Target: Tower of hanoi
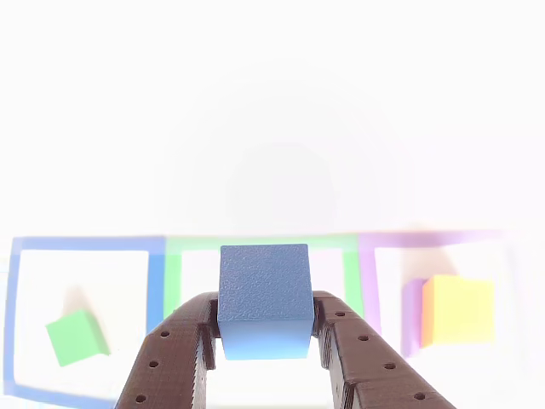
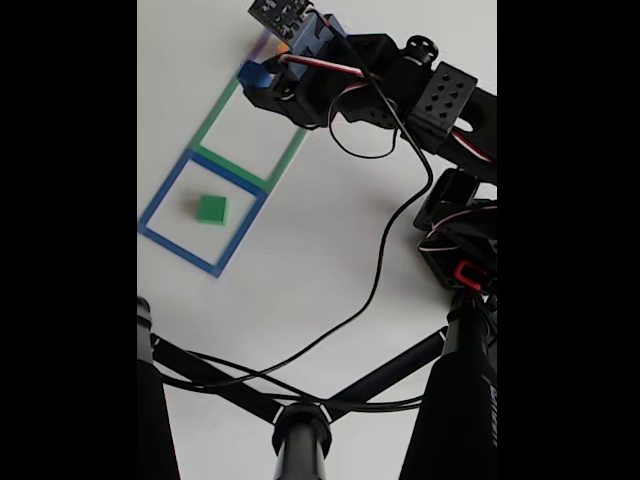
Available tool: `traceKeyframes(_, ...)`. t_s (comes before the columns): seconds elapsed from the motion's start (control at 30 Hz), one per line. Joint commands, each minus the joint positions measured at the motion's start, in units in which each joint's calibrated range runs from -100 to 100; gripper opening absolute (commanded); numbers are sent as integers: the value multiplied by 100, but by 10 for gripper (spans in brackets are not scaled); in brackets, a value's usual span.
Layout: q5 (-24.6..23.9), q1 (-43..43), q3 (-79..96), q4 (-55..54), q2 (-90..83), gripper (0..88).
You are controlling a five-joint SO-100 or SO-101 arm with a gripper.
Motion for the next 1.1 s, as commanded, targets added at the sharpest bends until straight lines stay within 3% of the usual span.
traceKeyframes(0.0,0,-240,-2317,2130,2,49)
traceKeyframes(0.27,-338,-949,-4599,4187,317,44)
traceKeyframes(0.57,-558,-1592,-4717,4332,317,41)
traceKeyframes(0.8,-338,-1908,-3790,3644,188,40)
traceKeyframes(1.07,0,-1985,-1053,1118,-159,41)
